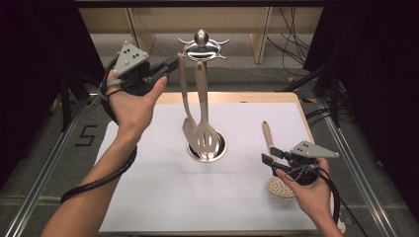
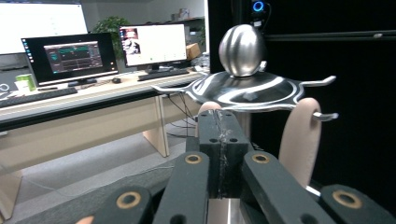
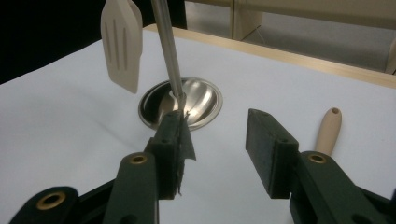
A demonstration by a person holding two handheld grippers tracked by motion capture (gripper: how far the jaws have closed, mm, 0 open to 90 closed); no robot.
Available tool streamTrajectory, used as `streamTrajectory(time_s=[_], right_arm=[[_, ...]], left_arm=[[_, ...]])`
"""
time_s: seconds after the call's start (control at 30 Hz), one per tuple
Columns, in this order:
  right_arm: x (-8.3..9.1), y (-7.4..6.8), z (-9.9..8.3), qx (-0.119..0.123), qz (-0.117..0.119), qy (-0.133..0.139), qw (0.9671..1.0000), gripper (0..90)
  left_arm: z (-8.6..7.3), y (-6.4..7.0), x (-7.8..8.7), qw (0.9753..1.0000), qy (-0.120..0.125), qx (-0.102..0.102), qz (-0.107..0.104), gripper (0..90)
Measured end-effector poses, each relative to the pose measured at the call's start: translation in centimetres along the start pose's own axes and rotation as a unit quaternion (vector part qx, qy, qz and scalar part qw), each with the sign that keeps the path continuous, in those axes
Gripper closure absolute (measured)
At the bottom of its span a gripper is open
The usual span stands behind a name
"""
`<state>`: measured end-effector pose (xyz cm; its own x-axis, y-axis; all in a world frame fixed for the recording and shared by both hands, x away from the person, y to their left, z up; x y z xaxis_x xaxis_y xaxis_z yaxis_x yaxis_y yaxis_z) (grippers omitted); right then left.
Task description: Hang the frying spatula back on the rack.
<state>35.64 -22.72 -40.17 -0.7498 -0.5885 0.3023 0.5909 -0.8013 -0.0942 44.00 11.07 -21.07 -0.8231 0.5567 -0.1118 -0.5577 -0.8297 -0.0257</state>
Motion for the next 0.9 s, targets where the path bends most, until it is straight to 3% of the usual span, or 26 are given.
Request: streamTrajectory(time_s=[0.13, 0.27, 0.53, 0.63, 0.73, 0.77, 0.8, 0.9], right_arm=[[-0.1, -0.1, 0.0, -0.011, 0.004, 0.003, 0.9999, 58.0], [0.0, 0.1, -0.1, -0.004, 0.000, -0.009, 1.0000, 57.9], [0.0, 0.1, 0.0, 0.000, 0.005, -0.004, 1.0000, 58.0], [0.0, 0.4, 0.0, 0.018, 0.001, -0.001, 0.9998, 57.9], [-0.1, 0.4, 0.0, 0.019, 0.000, 0.001, 0.9998, 58.0], [-0.1, 0.4, 0.0, 0.018, -0.001, 0.004, 0.9998, 58.0], [-0.1, 0.1, 0.0, -0.002, -0.001, -0.001, 1.0000, 57.9], [-0.1, 0.1, -0.1, -0.005, 0.001, -0.005, 1.0000, 58.0]], left_arm=[[0.0, -0.4, -0.4, 1.0000, -0.002, 0.003, 0.004, 89.2], [-0.1, -0.8, -0.8, 0.9999, -0.002, 0.007, 0.010, 89.2], [-0.2, -1.2, -1.4, 0.9998, -0.003, 0.007, 0.019, 89.1], [-0.2, -1.4, -1.7, 0.9997, -0.003, 0.009, 0.022, 89.1], [-0.2, -1.6, -2.1, 0.9996, -0.004, 0.008, 0.025, 89.2], [-0.2, -1.6, -2.1, 0.9996, -0.004, 0.008, 0.026, 89.1], [-0.2, -1.6, -2.2, 0.9996, -0.005, 0.008, 0.026, 89.1], [-0.3, -1.7, -2.4, 0.9996, -0.004, 0.009, 0.028, 89.1]])
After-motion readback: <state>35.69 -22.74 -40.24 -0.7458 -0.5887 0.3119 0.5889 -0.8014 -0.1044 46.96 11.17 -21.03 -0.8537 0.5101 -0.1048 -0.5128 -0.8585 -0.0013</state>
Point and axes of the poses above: each handheld gripper's, and its own axes: x roughly backward along the jaws, z roughly out of its top, y roughly to its right, the point moved 4 cm from there along -x, roughly forward along the jaws, and after that the axes turned 9 degrees about y, right-handed, at the moved point
